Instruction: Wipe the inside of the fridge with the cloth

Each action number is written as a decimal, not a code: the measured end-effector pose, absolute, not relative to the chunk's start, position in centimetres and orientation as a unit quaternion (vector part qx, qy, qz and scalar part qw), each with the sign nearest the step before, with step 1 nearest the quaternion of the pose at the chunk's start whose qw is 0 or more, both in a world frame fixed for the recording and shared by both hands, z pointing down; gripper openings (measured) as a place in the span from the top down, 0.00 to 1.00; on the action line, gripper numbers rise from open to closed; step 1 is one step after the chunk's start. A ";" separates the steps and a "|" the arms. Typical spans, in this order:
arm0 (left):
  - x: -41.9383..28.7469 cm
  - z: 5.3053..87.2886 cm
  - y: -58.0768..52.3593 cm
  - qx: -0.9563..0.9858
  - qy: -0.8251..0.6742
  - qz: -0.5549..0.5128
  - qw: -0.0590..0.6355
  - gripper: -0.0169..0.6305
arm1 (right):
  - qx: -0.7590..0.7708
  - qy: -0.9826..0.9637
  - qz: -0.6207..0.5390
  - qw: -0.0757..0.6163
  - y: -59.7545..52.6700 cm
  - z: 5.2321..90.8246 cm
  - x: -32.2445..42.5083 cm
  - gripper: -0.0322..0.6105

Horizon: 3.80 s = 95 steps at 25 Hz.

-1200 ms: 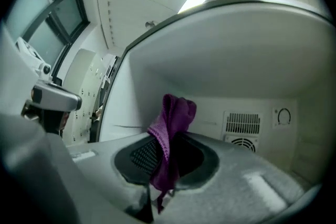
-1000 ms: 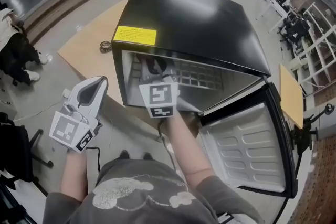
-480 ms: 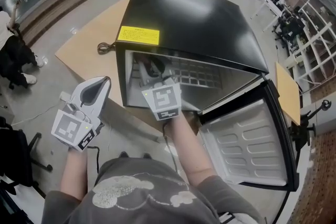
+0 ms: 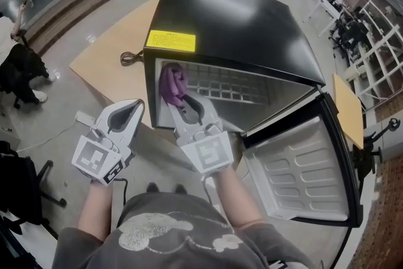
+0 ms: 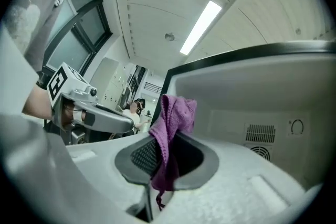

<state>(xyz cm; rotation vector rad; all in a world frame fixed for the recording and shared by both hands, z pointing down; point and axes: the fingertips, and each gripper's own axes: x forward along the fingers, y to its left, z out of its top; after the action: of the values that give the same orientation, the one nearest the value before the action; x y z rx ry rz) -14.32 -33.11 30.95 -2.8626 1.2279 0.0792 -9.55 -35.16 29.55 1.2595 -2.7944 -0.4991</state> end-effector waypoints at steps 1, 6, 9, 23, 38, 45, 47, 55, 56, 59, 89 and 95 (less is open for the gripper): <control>-14.3 31.0 -33.1 -0.919 0.393 0.026 0.011 0.95 | 0.408 -0.900 -0.152 0.018 -35.1 29.6 -9.3 0.89; -14.1 31.2 -33.1 -0.922 0.385 0.025 0.004 0.95 | 0.427 -0.897 -0.100 0.050 -37.5 31.2 -8.3 0.89; -13.4 31.4 -33.1 -0.926 0.378 0.026 0.004 0.95 | 0.431 -0.897 -0.074 0.064 -39.7 32.1 -8.3 0.89; -10.1 32.3 -33.0 -0.936 0.351 0.019 -0.010 0.95 | 0.503 -0.834 -0.022 0.224 -45.4 36.1 -3.4 0.89; -4.8 31.1 -33.4 -0.937 0.346 0.043 0.017 0.95 | 0.684 -0.700 -0.029 0.202 -42.6 36.2 12.0 0.89; -1.3 30.5 -33.8 -0.945 0.324 0.046 0.014 0.95 | 0.726 -0.673 -0.063 0.125 -41.9 33.2 15.4 0.89; -0.5 30.6 -33.5 -0.948 0.314 0.044 0.014 0.95 | 0.731 -0.668 -0.052 0.128 -42.9 33.0 16.2 0.89; 0.6 31.1 -32.7 -0.954 0.297 0.035 0.009 0.95 | 0.793 -0.605 -0.003 0.078 -40.1 33.0 20.6 0.89; 0.6 31.1 -32.6 -0.954 0.296 0.035 0.010 0.95 | 0.797 -0.600 -0.006 0.072 -39.4 33.0 20.8 0.89; 0.2 31.2 -32.3 -0.955 0.295 0.037 0.010 0.95 | 0.804 -0.591 -0.008 0.059 -37.3 33.3 20.4 0.89; -16.6 41.9 -38.5 -0.889 0.457 -0.006 0.003 0.95 | 0.559 -0.815 -0.068 0.136 -42.5 49.9 -5.1 0.89; -16.6 41.8 -38.9 -0.893 0.451 -0.006 0.009 0.95 | 0.498 -0.851 -0.097 0.136 -43.2 49.7 -7.6 0.89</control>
<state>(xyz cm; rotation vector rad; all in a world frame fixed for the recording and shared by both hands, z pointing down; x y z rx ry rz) -16.59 -38.87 41.83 -2.7879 1.4085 -0.0174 -7.55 -43.24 49.71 1.4423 -2.4636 -0.2795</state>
